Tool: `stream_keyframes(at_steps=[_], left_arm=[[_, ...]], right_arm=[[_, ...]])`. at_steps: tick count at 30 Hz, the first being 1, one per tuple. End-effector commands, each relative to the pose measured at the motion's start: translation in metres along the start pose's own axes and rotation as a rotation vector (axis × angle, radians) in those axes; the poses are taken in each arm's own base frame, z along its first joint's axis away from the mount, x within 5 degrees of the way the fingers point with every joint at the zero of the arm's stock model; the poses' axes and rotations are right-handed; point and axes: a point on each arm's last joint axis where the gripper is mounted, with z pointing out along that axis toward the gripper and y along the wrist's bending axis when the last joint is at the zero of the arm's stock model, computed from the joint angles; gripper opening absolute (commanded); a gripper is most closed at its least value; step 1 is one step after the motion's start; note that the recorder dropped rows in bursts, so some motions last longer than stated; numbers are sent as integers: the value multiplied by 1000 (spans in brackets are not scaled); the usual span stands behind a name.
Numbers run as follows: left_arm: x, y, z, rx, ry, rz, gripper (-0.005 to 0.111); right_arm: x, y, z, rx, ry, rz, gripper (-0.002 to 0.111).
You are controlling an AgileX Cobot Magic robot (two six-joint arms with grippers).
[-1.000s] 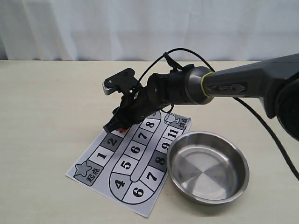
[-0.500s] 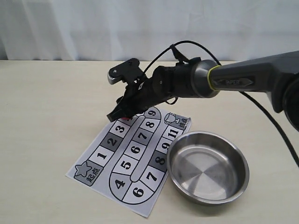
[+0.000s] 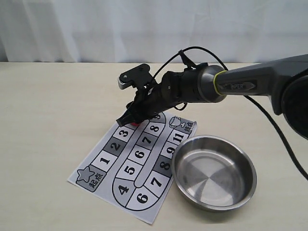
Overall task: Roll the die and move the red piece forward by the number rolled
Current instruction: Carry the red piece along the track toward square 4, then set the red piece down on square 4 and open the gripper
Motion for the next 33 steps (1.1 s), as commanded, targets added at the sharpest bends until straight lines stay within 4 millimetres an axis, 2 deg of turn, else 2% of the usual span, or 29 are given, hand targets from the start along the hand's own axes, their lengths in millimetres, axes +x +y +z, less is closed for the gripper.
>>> stream_keyframes(at_steps=[1,6,10,15,23,33], left_arm=[[-3,0,-1,7,-18,4,0],[-3,0,-1,7,-18,4,0],[-3,0,-1,7,-18,4,0],[-3,0,-1,7,-18,4,0],[-3,0,-1,7,-18,4,0],[-3,0,-1,7,-18,4,0]], right_arm=[[-13,-5,-10,31,-78,-12,4],[-20,-23,-19,81,-147,13,4],[-12,-37,-12,99,-130,64,4],[6,-32,7,69,-39,43,4],[6,-29,7,60,-44,55,5],[3,-29,7,63,-74,104,37]])
